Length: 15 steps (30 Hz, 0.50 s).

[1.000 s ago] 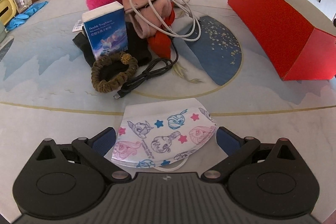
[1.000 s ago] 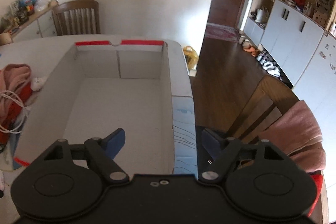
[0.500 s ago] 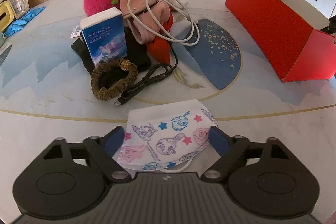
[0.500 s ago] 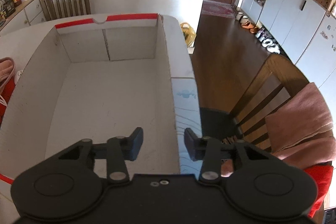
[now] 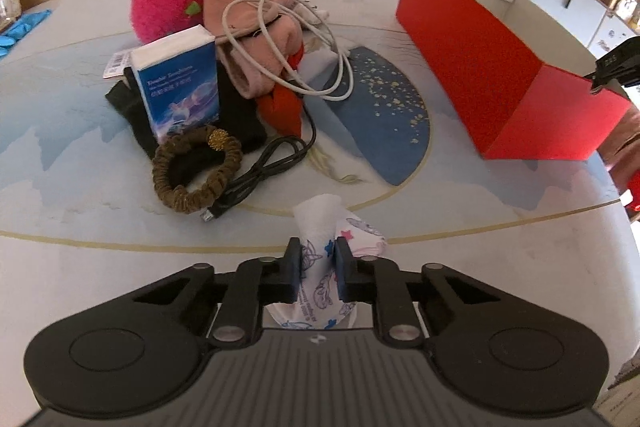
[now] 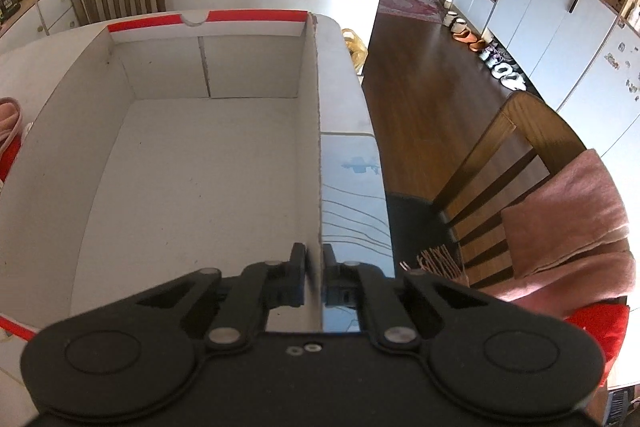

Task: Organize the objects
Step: 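Close the left gripper on the face mask and lift it, then carry the face mask into the red box and open the left gripper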

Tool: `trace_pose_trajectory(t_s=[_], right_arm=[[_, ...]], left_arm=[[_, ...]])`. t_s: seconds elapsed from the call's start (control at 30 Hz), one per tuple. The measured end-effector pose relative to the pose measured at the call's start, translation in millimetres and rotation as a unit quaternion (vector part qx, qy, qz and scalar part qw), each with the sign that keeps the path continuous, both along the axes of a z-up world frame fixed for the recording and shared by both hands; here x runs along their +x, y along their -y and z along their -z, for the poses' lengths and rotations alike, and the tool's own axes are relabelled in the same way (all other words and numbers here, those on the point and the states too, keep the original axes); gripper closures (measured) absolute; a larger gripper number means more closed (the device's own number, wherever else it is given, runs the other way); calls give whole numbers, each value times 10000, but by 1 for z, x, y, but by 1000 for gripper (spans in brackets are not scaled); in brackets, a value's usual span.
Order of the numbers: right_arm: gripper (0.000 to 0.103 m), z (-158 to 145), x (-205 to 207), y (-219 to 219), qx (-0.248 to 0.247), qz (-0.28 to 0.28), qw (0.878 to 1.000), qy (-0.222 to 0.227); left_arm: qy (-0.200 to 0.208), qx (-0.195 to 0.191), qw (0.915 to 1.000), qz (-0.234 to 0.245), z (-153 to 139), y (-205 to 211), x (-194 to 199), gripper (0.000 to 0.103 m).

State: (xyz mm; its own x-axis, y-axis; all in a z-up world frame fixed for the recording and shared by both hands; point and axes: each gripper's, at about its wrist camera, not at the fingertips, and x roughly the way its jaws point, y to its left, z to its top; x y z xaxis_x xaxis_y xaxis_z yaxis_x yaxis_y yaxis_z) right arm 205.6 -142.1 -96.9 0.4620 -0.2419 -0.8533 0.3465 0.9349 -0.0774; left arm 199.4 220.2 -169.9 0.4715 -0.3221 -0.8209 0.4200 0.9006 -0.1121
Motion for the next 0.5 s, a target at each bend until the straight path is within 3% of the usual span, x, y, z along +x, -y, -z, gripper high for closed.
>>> trace_pose_trajectory(t_s=[0.3, 0.5], right_arm=[[98, 0, -8, -29, -215, -354, 9991, -45], [98, -2, -21, -38, -123, -359, 9993, -31]], left_arm=[[49, -318, 9989, 347, -21, -7, 16, 91], [269, -592, 9955, 695, -56, 8, 32, 91]])
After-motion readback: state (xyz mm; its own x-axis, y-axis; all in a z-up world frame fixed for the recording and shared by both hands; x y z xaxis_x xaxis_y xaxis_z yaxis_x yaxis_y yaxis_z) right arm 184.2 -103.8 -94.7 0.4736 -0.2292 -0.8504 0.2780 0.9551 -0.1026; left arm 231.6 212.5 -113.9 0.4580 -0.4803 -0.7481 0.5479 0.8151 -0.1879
